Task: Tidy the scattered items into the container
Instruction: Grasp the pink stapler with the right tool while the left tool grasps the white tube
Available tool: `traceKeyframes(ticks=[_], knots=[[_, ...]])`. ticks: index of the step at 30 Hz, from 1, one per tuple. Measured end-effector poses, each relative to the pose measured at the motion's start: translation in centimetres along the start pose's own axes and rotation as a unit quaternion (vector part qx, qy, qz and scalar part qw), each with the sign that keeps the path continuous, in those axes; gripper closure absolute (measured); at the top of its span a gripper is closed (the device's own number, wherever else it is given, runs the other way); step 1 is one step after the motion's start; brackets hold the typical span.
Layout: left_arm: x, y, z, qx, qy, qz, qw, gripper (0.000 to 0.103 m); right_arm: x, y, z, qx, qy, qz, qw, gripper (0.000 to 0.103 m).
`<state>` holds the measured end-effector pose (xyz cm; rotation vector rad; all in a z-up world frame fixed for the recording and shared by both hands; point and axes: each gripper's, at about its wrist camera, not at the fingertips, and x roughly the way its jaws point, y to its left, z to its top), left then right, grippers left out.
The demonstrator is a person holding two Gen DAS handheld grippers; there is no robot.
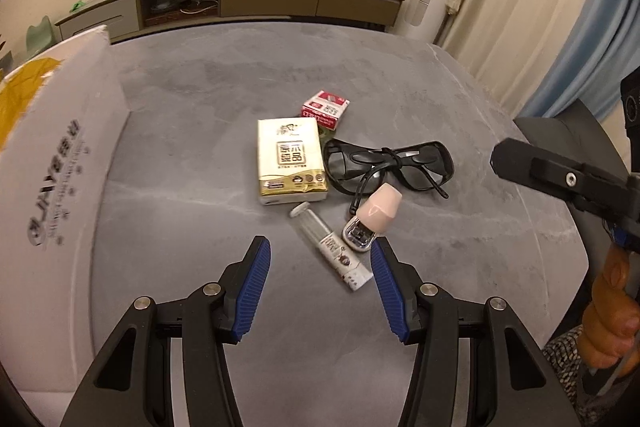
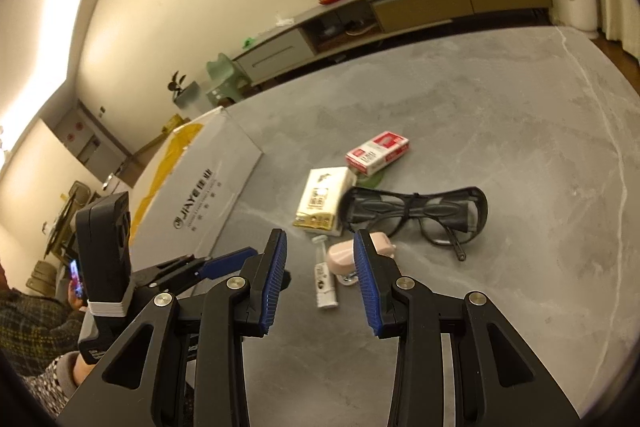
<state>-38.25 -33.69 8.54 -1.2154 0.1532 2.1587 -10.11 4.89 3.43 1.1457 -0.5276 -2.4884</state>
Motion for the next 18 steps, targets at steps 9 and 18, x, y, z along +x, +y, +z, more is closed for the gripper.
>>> traceKeyframes(ticks=[9, 18], knots=[[4.9, 0.4, 0.5, -0.003, 0.018, -0.003, 0.9998, 0.049, 4.4, -1.9, -0.6, 0.032, 0.058, -0.015, 0.998, 0.065], [5.6, 0.9, 0.1, 0.046, -0.008, 0.054, 0.9974, 0.046, 7.9, -2.4, -1.0, 0.020, 0.090, -0.063, 0.994, 0.064]])
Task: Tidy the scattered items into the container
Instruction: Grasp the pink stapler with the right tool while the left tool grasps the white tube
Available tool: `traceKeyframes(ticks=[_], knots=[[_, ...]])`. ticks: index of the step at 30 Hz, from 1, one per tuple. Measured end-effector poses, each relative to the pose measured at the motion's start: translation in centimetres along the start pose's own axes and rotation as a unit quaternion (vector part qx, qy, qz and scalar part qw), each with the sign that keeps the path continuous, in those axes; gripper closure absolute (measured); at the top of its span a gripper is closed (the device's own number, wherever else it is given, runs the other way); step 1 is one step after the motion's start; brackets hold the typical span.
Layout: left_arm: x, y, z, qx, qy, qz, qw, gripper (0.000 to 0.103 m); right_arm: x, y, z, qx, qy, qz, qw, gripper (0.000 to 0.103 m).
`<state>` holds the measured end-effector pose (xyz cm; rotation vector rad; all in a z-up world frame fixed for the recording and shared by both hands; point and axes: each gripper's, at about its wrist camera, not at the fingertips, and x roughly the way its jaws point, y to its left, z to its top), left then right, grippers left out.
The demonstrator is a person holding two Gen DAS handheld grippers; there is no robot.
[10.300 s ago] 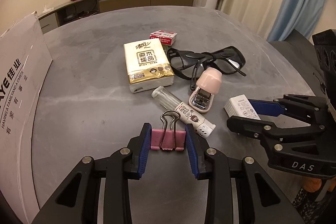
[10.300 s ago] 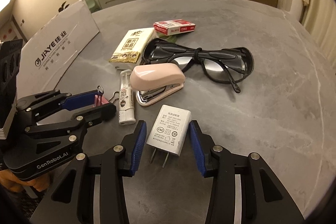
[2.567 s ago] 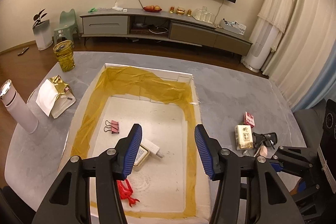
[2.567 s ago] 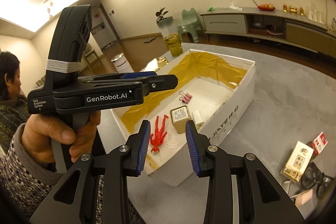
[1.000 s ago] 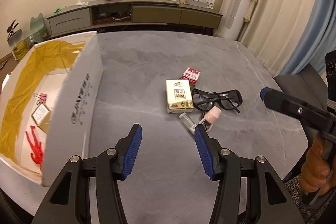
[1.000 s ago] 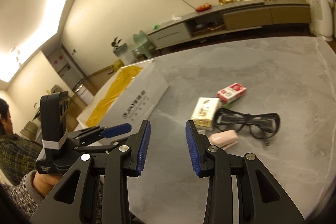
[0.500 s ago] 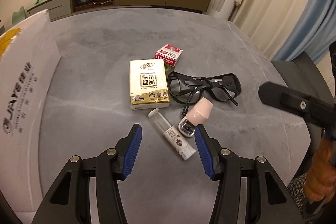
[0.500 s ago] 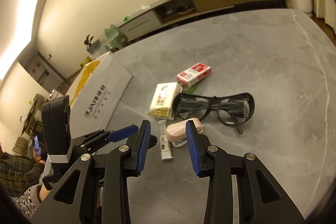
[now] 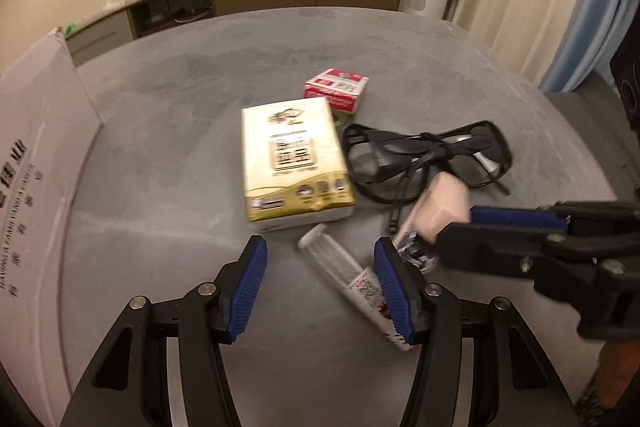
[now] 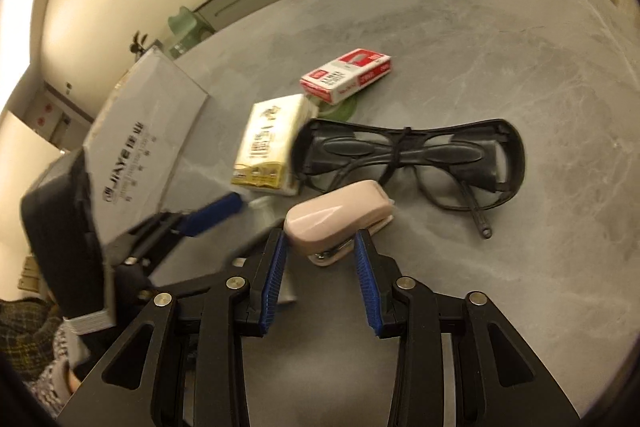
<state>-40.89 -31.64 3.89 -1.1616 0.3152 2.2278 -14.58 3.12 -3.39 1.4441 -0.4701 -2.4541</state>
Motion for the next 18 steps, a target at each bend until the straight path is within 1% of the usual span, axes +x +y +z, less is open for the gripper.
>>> traceKeyframes(ticks=[2, 3, 4, 5, 6, 8, 9, 11, 14, 16, 18], knots=[[-0.3, 1.3, -0.2, -0.023, -0.001, 0.008, 0.9997, 0.046, -0.5, -0.4, 0.3, -0.004, -0.012, -0.032, 0.999, 0.063], [-0.5, 2.0, -0.3, -0.039, -0.002, 0.004, 0.9992, 0.046, -0.9, -0.5, 0.4, -0.006, -0.018, -0.045, 0.999, 0.063], [-0.8, 2.5, -0.5, -0.054, -0.004, -0.006, 0.9985, 0.046, -1.0, -0.6, 0.5, -0.006, -0.022, -0.049, 0.999, 0.063], [-1.0, 2.7, -0.6, -0.066, -0.005, -0.021, 0.9976, 0.046, -1.1, -0.6, 0.5, -0.005, -0.024, -0.044, 0.999, 0.063], [-1.1, 2.8, -0.7, -0.071, -0.005, -0.033, 0.9969, 0.046, -1.0, -0.4, 0.5, -0.006, -0.024, -0.038, 0.999, 0.063], [-1.2, 2.5, -0.8, -0.067, -0.005, -0.040, 0.9970, 0.046, -0.4, 0.2, 0.5, -0.017, -0.021, -0.041, 0.999, 0.059], [-1.2, 2.2, -0.9, -0.061, -0.006, -0.038, 0.9974, 0.046, 0.1, 0.5, 0.5, -0.022, -0.018, -0.053, 0.998, 0.057], [-1.3, 1.7, -1.0, -0.046, -0.009, -0.035, 0.9983, 0.045, 0.8, 0.7, 0.7, -0.025, -0.014, -0.072, 0.997, 0.057], [-1.1, 1.2, -1.2, -0.024, -0.010, -0.014, 0.9996, 0.045, 0.9, 0.1, 0.7, -0.023, -0.011, -0.081, 0.996, 0.057], [-1.0, 1.8, -1.2, -0.029, -0.010, 0.007, 0.9995, 0.045, 0.6, -0.6, 0.6, -0.026, -0.009, -0.091, 0.995, 0.057], [-1.0, 2.5, -1.2, -0.046, -0.009, 0.013, 0.9988, 0.045, 0.4, -1.2, 0.4, -0.036, -0.004, -0.108, 0.993, 0.057]])
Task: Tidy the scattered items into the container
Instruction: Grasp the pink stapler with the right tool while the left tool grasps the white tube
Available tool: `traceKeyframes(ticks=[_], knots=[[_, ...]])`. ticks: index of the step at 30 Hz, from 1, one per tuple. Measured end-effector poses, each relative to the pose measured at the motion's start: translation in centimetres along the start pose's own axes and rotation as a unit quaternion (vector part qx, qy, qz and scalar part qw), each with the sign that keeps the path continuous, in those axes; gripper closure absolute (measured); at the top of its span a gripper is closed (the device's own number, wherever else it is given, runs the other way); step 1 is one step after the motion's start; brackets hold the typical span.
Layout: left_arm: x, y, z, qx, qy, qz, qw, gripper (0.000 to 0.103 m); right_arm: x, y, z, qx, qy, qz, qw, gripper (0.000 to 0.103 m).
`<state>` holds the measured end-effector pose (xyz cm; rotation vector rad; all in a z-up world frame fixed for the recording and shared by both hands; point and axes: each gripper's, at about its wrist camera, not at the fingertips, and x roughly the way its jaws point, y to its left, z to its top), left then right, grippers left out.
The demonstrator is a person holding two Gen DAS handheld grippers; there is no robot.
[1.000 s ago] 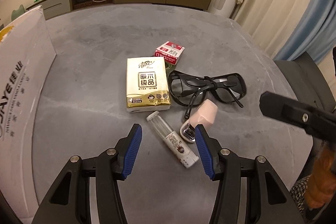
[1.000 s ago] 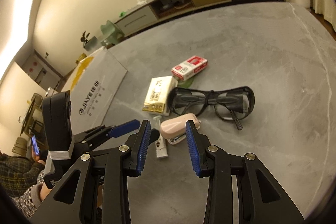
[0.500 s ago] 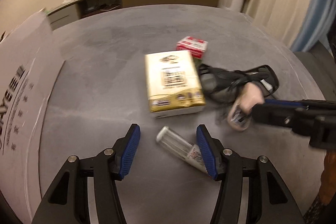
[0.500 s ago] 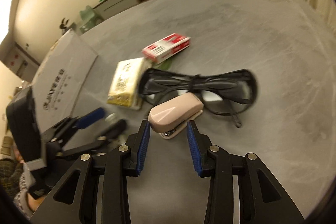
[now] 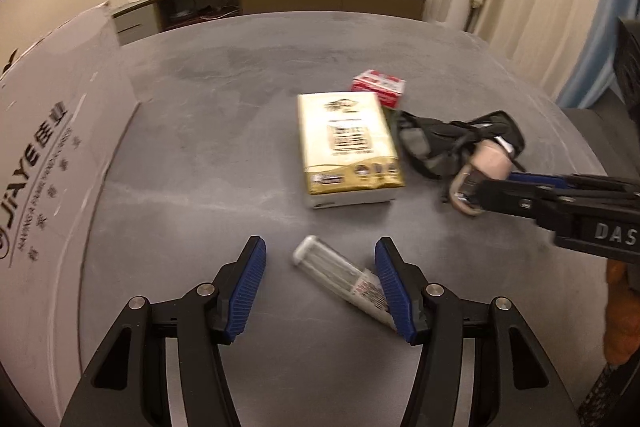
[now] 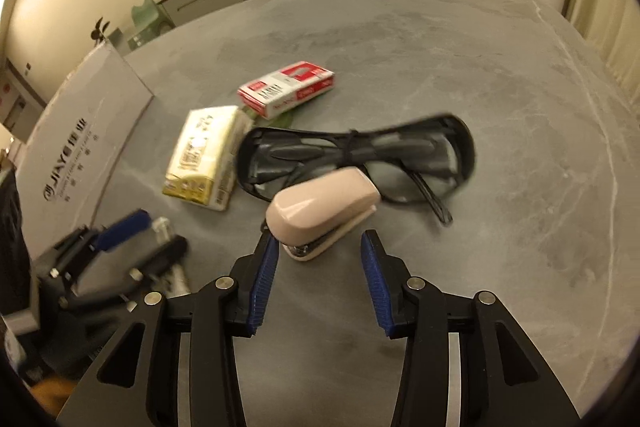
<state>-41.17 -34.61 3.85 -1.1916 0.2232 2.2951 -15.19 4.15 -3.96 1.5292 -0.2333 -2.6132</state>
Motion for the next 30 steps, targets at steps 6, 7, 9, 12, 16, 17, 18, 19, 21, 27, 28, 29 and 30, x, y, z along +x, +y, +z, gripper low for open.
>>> traceKeyframes(ticks=[6, 7, 9, 12, 16, 17, 18, 19, 21, 27, 28, 29, 30], knots=[[-0.4, -1.5, -0.5, -0.005, 0.006, -0.052, 0.9986, 0.043, -0.4, -0.7, 0.2, 0.028, -0.016, 0.033, 0.999, 0.057], [-0.3, -2.1, -0.7, 0.009, 0.004, -0.048, 0.9988, 0.040, -0.3, -0.4, 0.4, 0.030, -0.020, 0.040, 0.999, 0.056], [-0.2, -3.2, -1.1, 0.042, -0.003, -0.030, 0.9987, 0.040, 0.2, 0.0, 0.6, 0.028, -0.023, 0.028, 0.999, 0.055], [0.2, -2.9, -1.1, 0.059, -0.006, -0.006, 0.9982, 0.040, 0.8, -0.7, 0.3, 0.029, -0.012, 0.012, 0.999, 0.056], [-0.2, -0.8, -0.9, 0.012, -0.006, -0.005, 0.9999, 0.040, -0.2, -2.8, -0.4, 0.038, -0.007, 0.002, 0.999, 0.067], [-0.4, -0.5, -1.0, 0.001, -0.006, -0.008, 0.9999, 0.040, -0.5, -3.1, -0.5, 0.040, -0.009, -0.001, 0.999, 0.067], [-0.5, -0.2, -1.0, -0.009, -0.005, -0.013, 0.9999, 0.040, -0.8, -3.4, -0.6, 0.045, -0.012, 0.000, 0.999, 0.067], [-0.7, -0.2, -1.1, -0.016, -0.004, -0.020, 0.9997, 0.040, -1.1, -3.6, -0.5, 0.052, -0.016, 0.004, 0.999, 0.067], [-0.8, -0.8, -1.2, -0.017, -0.002, -0.038, 0.9991, 0.040, -1.2, -3.5, -0.1, 0.059, -0.023, 0.013, 0.998, 0.066], [-1.2, -2.3, -1.7, 0.033, -0.003, -0.015, 0.9994, 0.063, -0.2, -3.1, 0.7, 0.056, -0.026, 0.012, 0.998, 0.059], [-1.3, -1.9, -1.6, 0.027, -0.001, -0.015, 0.9995, 0.067, 0.0, -3.4, 0.7, 0.058, -0.023, 0.015, 0.998, 0.060], [-1.3, -1.5, -1.6, 0.019, 0.000, -0.017, 0.9997, 0.067, 0.0, -3.6, 0.6, 0.059, -0.019, 0.017, 0.998, 0.060], [-1.4, -1.2, -1.6, 0.012, 0.001, -0.021, 0.9997, 0.066, -0.2, -3.7, 0.4, 0.058, -0.016, 0.017, 0.998, 0.060]])
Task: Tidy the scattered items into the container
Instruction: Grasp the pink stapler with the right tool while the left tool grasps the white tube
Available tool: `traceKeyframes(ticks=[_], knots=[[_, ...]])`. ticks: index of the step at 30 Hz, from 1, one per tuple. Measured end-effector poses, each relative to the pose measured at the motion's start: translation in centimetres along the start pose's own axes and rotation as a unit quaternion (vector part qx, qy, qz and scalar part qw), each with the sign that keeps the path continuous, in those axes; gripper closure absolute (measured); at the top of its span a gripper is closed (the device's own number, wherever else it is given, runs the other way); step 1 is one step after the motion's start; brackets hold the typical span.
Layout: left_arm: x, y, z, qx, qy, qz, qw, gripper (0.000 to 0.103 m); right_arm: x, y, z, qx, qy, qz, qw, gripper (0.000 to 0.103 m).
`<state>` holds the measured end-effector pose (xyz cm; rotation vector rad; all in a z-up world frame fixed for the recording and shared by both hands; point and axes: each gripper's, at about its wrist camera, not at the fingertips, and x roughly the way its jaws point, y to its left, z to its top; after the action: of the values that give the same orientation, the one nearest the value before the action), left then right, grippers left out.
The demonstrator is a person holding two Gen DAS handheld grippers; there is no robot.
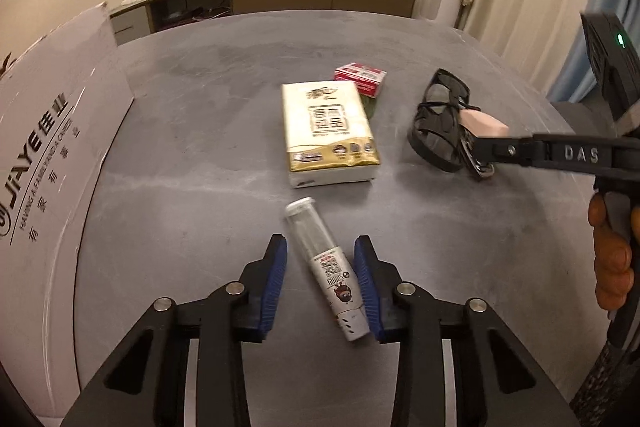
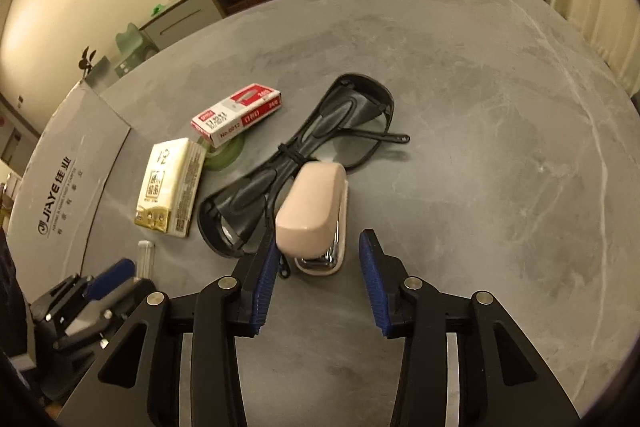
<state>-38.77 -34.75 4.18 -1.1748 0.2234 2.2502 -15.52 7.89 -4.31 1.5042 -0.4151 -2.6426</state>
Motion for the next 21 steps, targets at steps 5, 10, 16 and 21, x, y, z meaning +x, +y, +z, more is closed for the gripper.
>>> traceKeyframes(ticks=[5, 10, 16, 21], knots=[[-0.1, 0.0, -0.1, -0.005, 0.004, -0.016, 0.9999, 0.056, -1.1, -0.2, -0.1, -0.004, -0.013, -0.018, 1.000, 0.060], [0.0, -1.5, -0.4, 0.040, 0.004, -0.002, 0.9992, 0.066, -0.1, 0.9, 0.7, -0.013, -0.028, -0.001, 1.000, 0.059], [-0.3, -0.9, -0.4, 0.036, 0.012, -0.023, 0.9990, 0.083, 0.7, 0.9, 0.6, -0.013, -0.027, -0.005, 1.000, 0.076], [-1.6, -0.8, -0.5, 0.038, 0.000, -0.028, 0.9989, 0.083, -0.2, 0.6, -0.3, -0.007, -0.022, -0.002, 1.000, 0.076]])
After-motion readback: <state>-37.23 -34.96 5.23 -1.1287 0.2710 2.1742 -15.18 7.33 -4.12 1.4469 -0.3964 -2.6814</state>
